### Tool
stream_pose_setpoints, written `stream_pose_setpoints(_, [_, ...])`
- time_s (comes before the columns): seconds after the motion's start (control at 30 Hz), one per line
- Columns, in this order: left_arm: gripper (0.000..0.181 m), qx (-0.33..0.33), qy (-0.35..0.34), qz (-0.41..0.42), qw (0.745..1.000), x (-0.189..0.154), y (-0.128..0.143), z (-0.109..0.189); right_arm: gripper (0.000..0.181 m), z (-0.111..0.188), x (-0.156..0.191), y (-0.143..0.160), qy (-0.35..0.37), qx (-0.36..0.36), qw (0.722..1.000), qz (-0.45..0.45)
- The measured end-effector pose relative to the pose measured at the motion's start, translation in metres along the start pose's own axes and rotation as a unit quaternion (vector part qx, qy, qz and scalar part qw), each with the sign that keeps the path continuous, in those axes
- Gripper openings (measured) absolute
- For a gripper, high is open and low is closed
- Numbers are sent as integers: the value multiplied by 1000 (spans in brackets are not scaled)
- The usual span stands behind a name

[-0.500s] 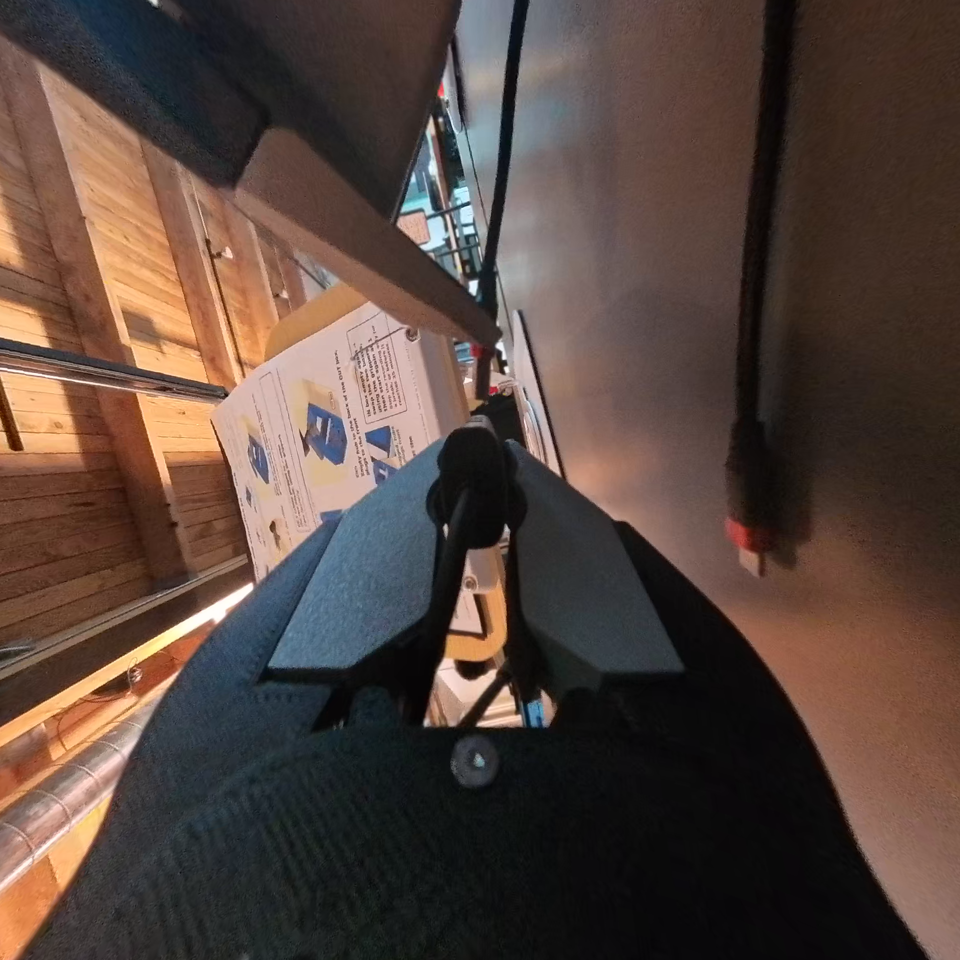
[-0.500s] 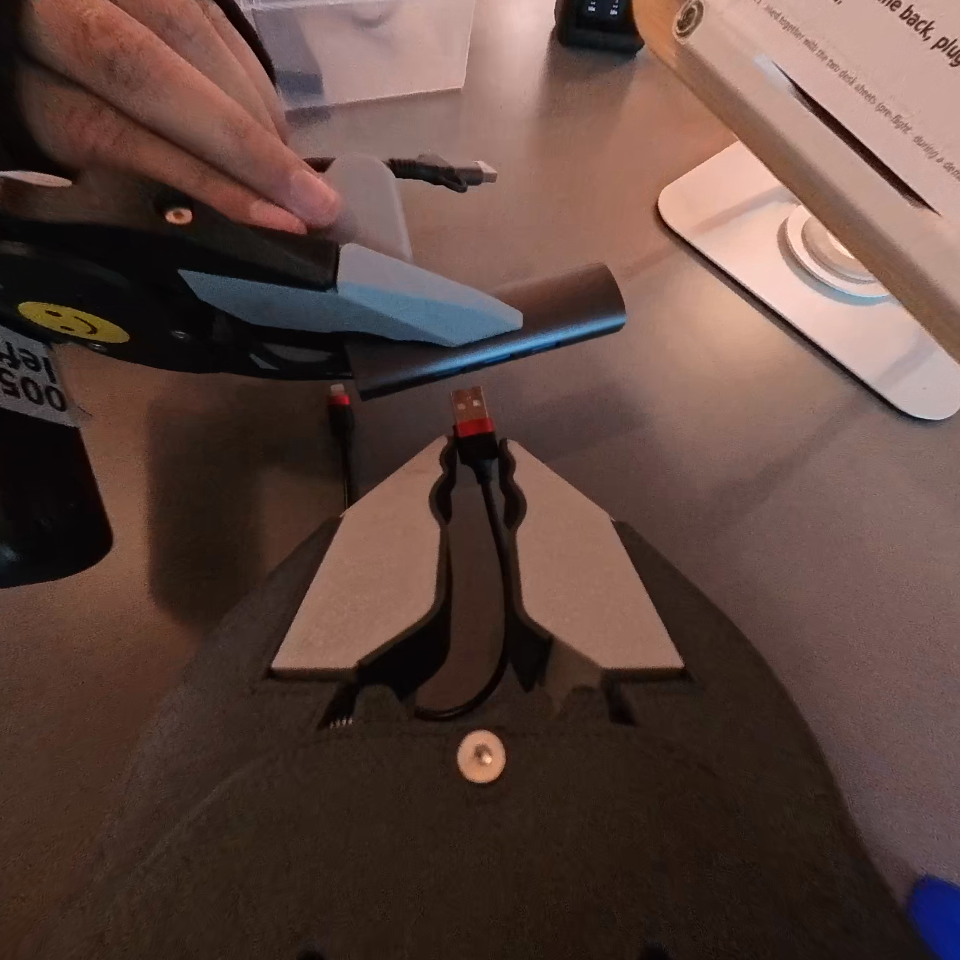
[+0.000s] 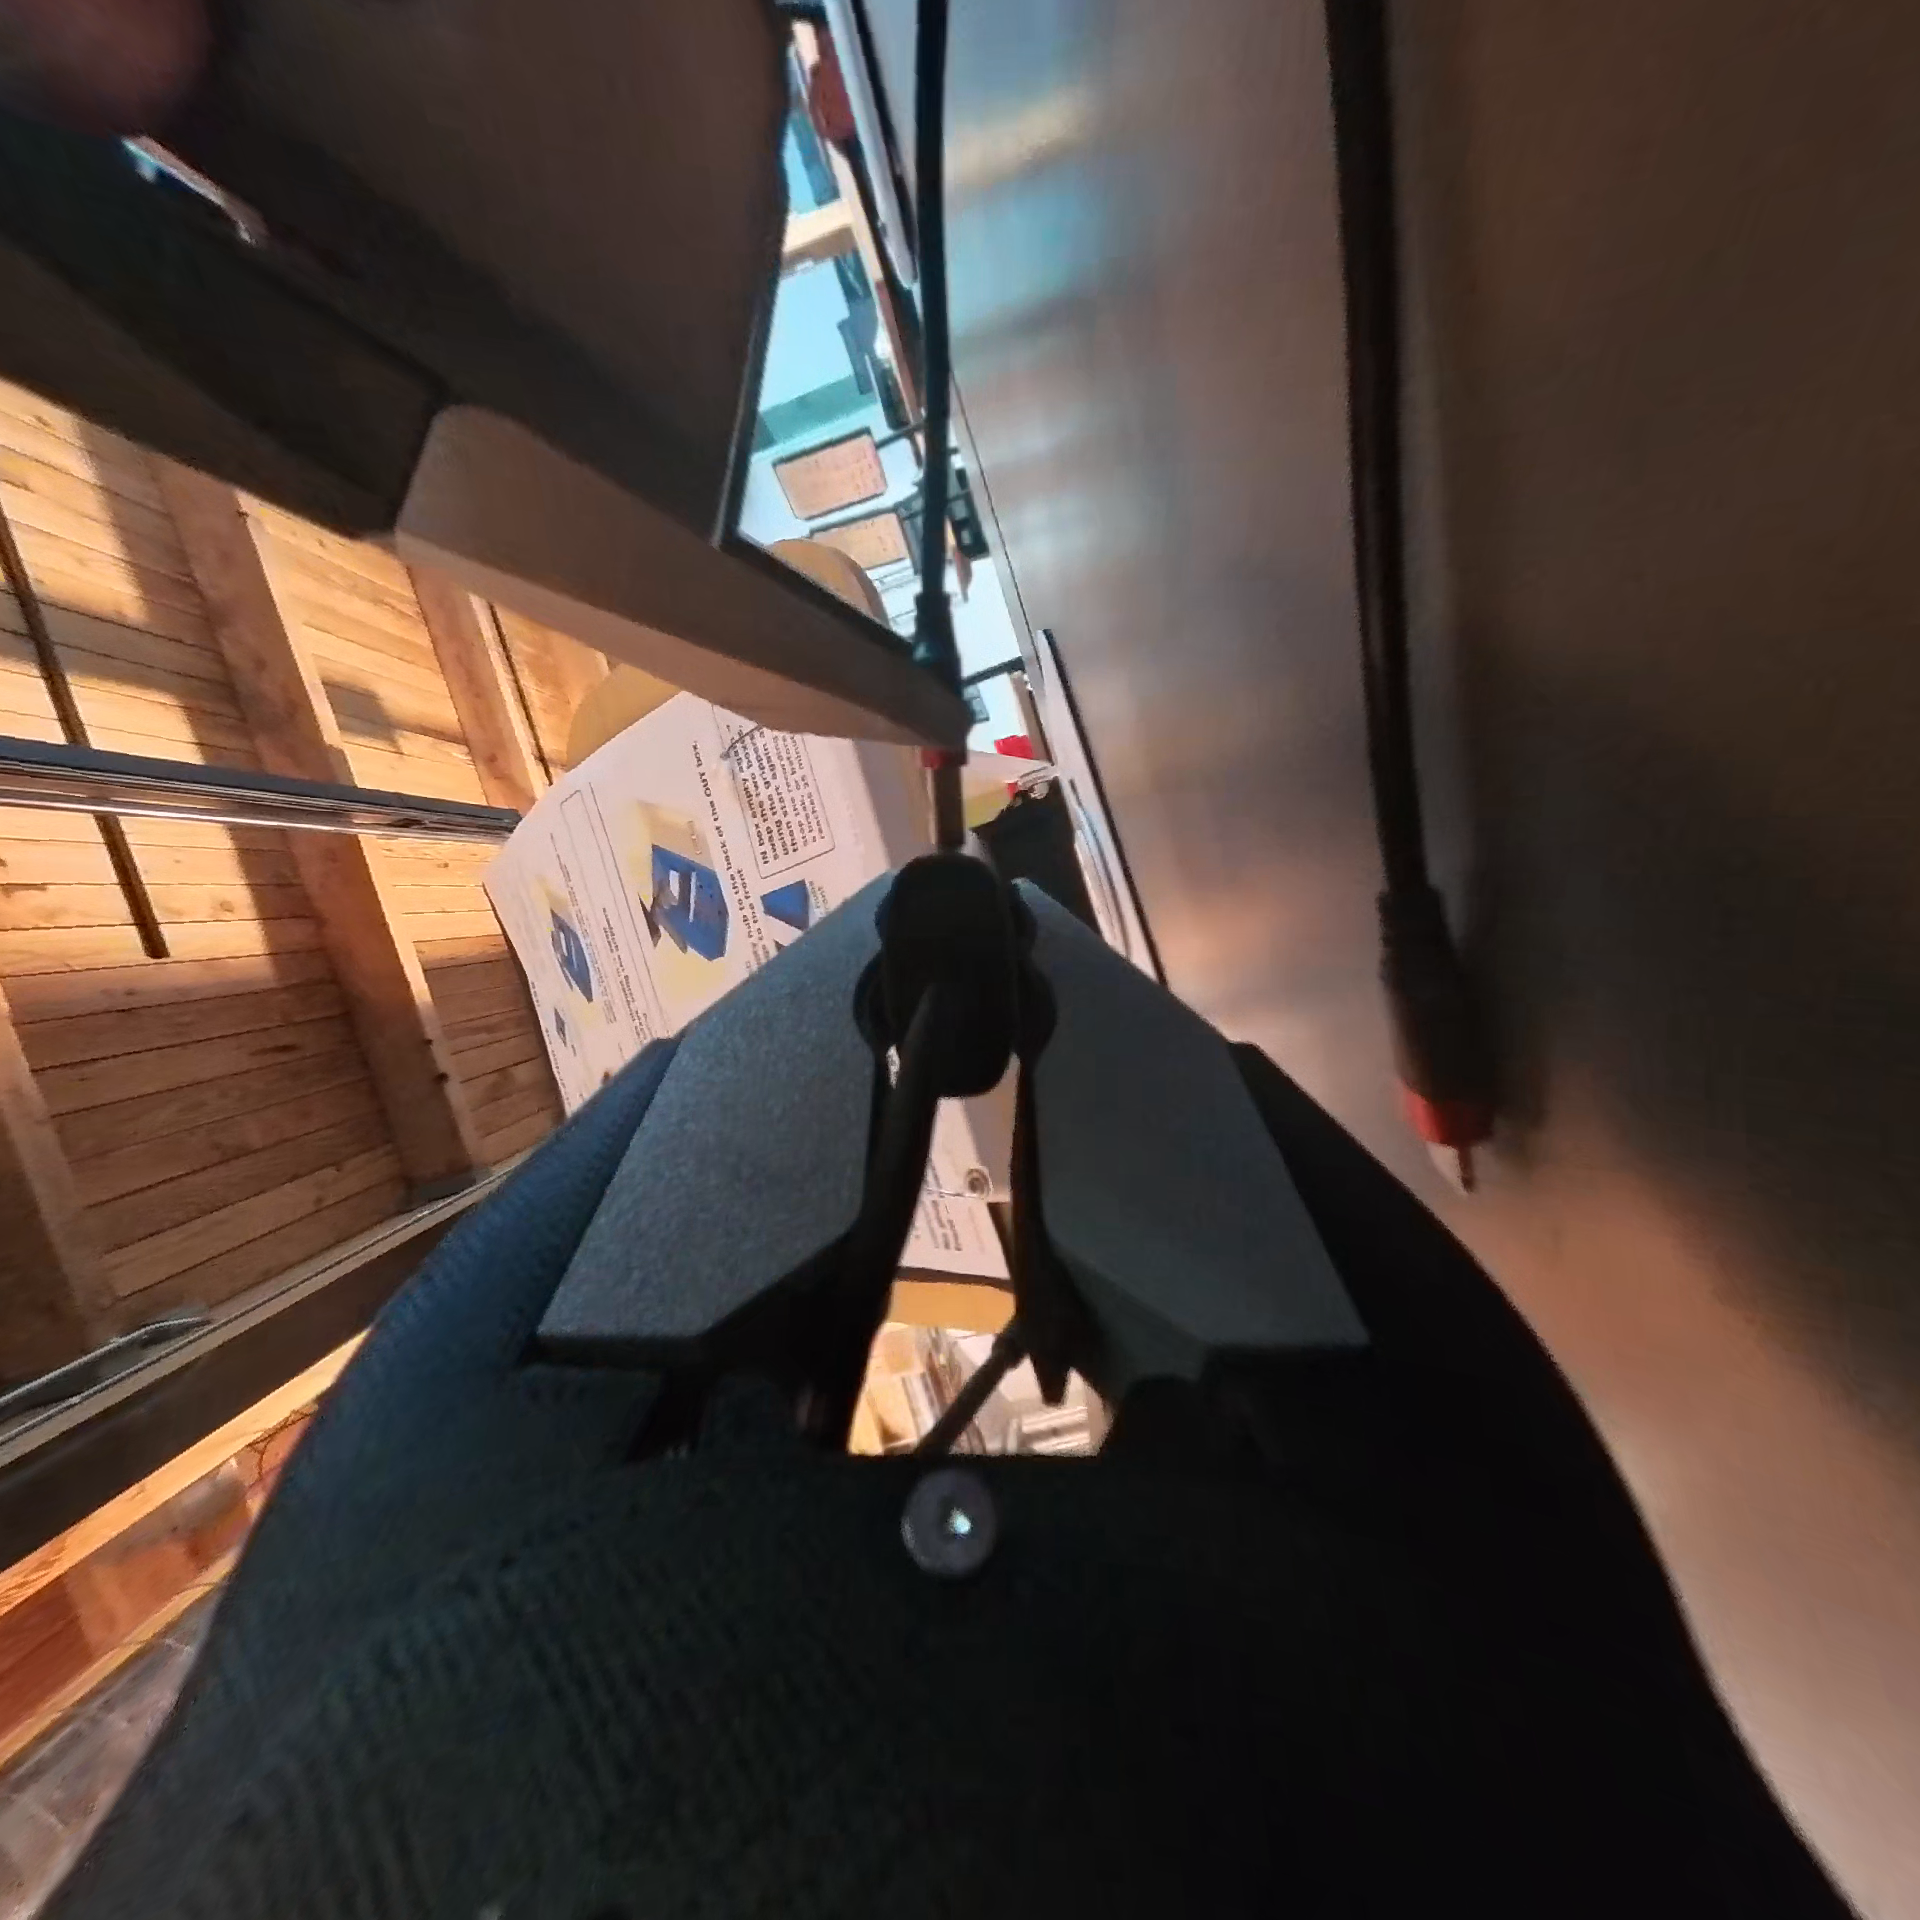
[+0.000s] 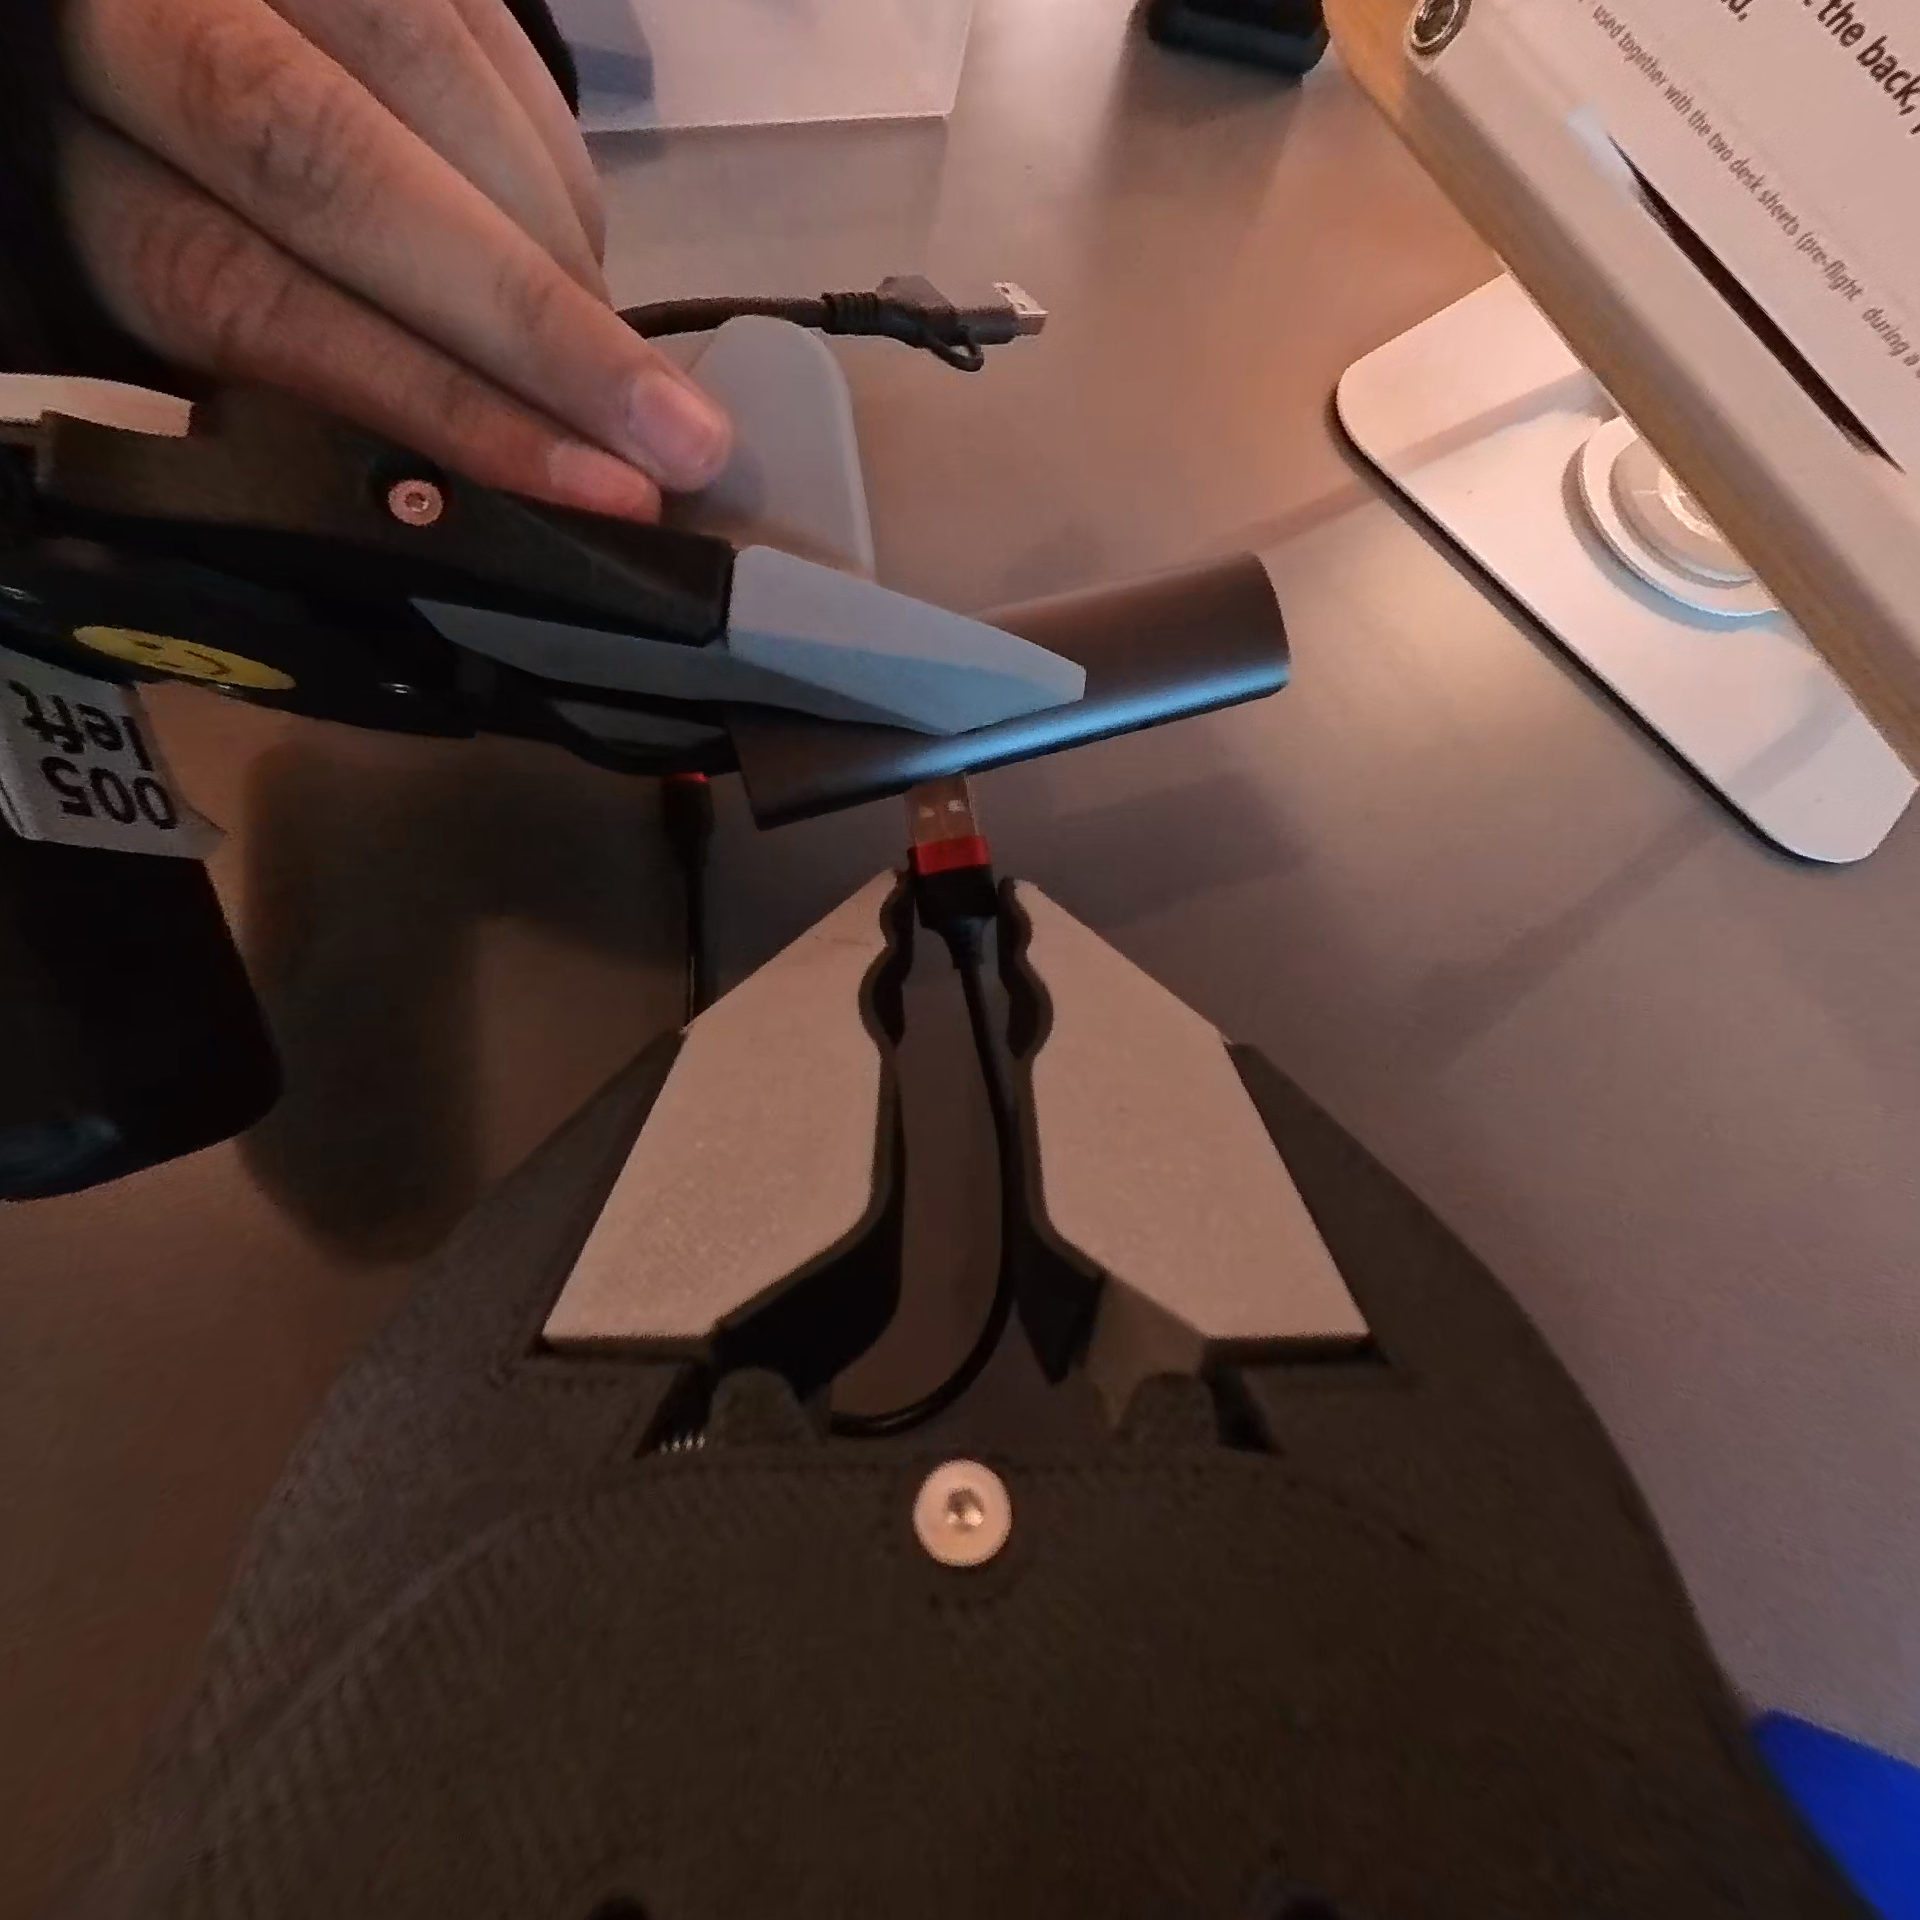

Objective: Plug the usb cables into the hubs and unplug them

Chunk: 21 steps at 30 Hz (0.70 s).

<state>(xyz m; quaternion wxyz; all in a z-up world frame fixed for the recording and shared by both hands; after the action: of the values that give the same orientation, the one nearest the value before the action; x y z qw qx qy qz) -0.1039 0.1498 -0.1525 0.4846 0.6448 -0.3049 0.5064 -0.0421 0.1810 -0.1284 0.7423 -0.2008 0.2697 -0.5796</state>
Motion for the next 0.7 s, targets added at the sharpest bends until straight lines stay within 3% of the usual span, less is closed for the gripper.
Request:
stream_pose_setpoints(0.47, [15,18,-4,-11,1000,3,1,0,13,-2,-1,1,-55,-24,997,-39])
stream_pose_setpoints(0.7, [15,19,14,-12,1000,2,2,1,13,-1,1,0,-42,-30,999,-9])
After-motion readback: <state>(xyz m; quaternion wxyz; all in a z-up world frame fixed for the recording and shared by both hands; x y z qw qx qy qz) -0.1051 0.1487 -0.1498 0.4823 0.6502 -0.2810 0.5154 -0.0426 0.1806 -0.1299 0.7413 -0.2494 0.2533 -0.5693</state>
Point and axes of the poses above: each gripper's, where its closed fingertips meet, z back along the fingers, y out of its underside, x = y × z across the jaws, the point moved 5 cm from there along z, back along the fingers, and after that the axes turned 13 degrees about x, right-handed, at the moved point
